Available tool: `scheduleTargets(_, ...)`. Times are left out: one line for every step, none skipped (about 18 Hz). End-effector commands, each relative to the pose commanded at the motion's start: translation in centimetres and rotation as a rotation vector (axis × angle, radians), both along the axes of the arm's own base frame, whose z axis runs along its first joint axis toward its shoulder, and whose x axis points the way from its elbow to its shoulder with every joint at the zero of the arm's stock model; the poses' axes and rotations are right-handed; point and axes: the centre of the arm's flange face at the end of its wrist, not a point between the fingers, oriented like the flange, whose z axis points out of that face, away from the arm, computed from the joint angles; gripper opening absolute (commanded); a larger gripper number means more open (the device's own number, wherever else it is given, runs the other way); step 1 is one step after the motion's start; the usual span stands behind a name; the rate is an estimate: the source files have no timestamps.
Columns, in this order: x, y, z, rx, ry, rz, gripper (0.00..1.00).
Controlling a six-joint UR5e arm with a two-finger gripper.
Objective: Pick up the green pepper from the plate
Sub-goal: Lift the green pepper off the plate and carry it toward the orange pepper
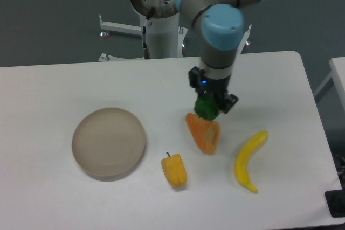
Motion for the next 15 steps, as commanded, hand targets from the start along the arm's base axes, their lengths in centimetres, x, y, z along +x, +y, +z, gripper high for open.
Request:
scheduleTargets(-0.4, -0.1, -0.5, -0.008, -0.003, -0.006, 0.19)
scheduleTargets(-0.5, -0.1, -1.0, -0.009, -0.004, -0.006, 0.19)
scheduleTargets(-0.7, 0.1, -1.4, -0.010, -0.005, -0.023, 0.19)
scheduleTargets(-0.8, 0.1, -1.5, -0.010, -0.007, -0.082, 0.19)
scheduleTargets(-1.1, -0.1, -1.6, -0.008, -0.010, -0.132, 0.19)
scheduleTargets(-1.8, -0.7, -1.8, -0.014, -0.015, -0.159, 0.20)
scheduleTargets(-1.9, -0.6, -2.4, -0.019, -0.021, -0.173, 0.20)
scheduleTargets(-2.1, -0.5, -2.5, -0.019, -0.021, -0.174, 0.20)
scheduleTargets(-2.1, -0.3, -2.6, -0.019, -0.021, -0.164, 0.20)
scheduleTargets(-2.2, -0.2, -2.7, -0.015, -0.016, -0.164, 0.20)
scheduleTargets(-2.2, -0.2, -2.8, -0.016, -0.017, -0.164, 0.20)
scheduleTargets(-2.1, -0.1, -2.8, -0.015, -0.016, -0.166, 0.20)
scheduleTargets(-2.2, -0.2, -2.8, -0.014, -0.017, -0.166, 0.20)
scheduleTargets(-2.2, -0.1, -2.8, -0.011, -0.018, -0.166, 0.20)
scheduleTargets(-2.3, -0.1, -2.6, -0.009, -0.015, -0.166, 0.20)
